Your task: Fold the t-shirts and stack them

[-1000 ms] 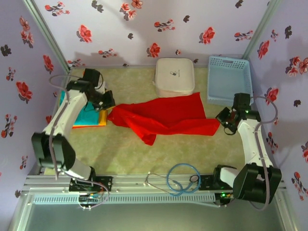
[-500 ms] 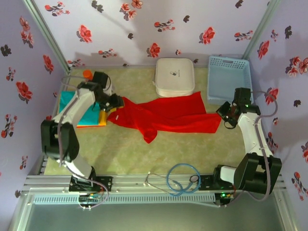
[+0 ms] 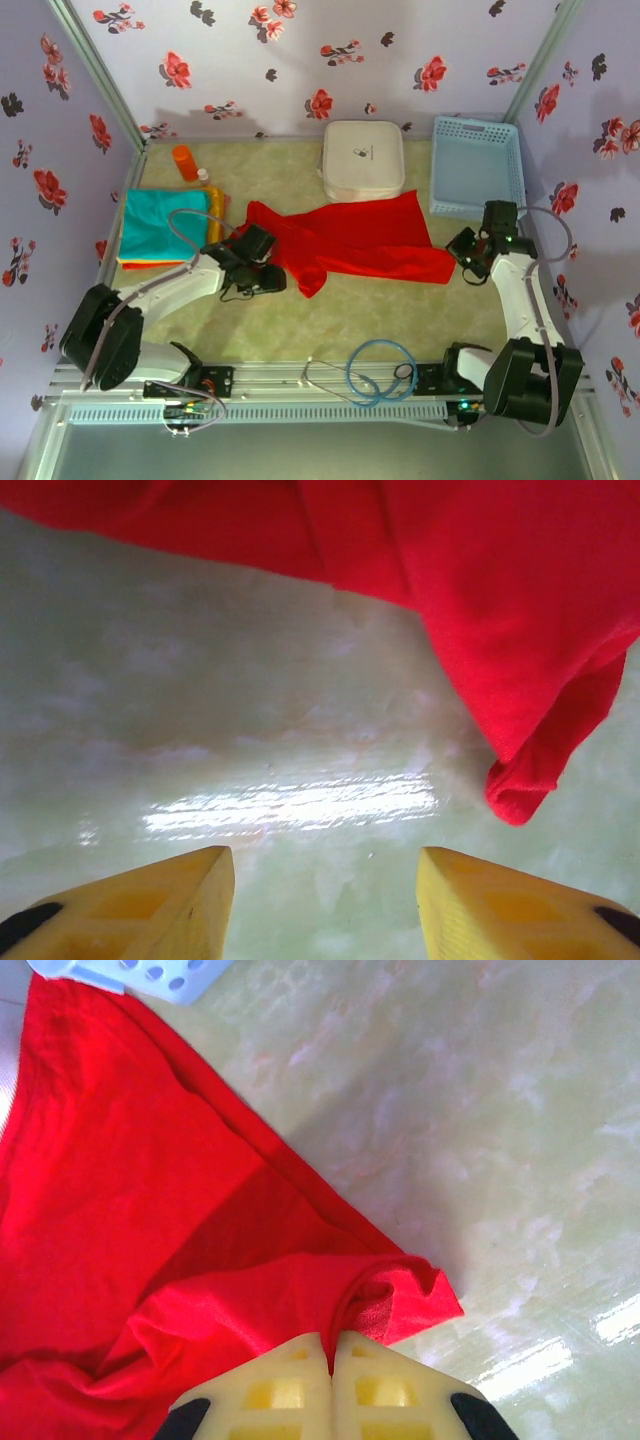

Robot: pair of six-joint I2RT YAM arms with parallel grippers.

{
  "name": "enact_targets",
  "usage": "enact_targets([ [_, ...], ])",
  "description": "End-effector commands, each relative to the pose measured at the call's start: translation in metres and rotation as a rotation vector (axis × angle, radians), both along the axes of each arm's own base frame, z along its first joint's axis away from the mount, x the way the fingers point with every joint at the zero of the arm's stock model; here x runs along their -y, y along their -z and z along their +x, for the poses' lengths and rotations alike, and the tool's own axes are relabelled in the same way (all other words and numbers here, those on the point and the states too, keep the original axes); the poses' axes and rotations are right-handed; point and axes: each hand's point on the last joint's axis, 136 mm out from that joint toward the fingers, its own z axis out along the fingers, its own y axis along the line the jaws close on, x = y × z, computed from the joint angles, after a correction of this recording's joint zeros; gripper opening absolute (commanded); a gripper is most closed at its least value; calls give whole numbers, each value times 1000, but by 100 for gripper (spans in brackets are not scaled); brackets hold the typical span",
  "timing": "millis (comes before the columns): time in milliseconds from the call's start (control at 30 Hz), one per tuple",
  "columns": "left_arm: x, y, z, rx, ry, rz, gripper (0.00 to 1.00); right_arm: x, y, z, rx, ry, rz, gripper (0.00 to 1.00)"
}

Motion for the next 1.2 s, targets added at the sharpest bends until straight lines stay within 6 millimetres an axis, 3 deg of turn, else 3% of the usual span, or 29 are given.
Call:
enact_targets([
  [0,22,-7,22,77,-26,27,51,-2,2,-6,12,4,16,0],
  [233,63,12,21,36,66,90,46,-5,9,-18,3,8,22,0],
  [400,74,28,19,10,81,118,39,-5,11,-24,0,3,16,0],
  [533,73,26,15,3,92,145,15,-6,13,-27,-5,-1,13,0],
  [633,59,10,11,12,108,216,1,-5,17,-27,-10,1,13,0],
  [900,-17,-64,-10,68,193,477,0,2,18,-28,-21,1,-31,0],
  [1033,-63,-107,-23,79,253,732,0,3,14,-26,-13,0,-40,0],
  [1100,-71,-119,-26,71,285,794,1,4,12,-24,-9,-1,-43,0],
  [1167,-64,-125,-26,79,326,799,4,4,11,-24,-8,-4,-48,0],
])
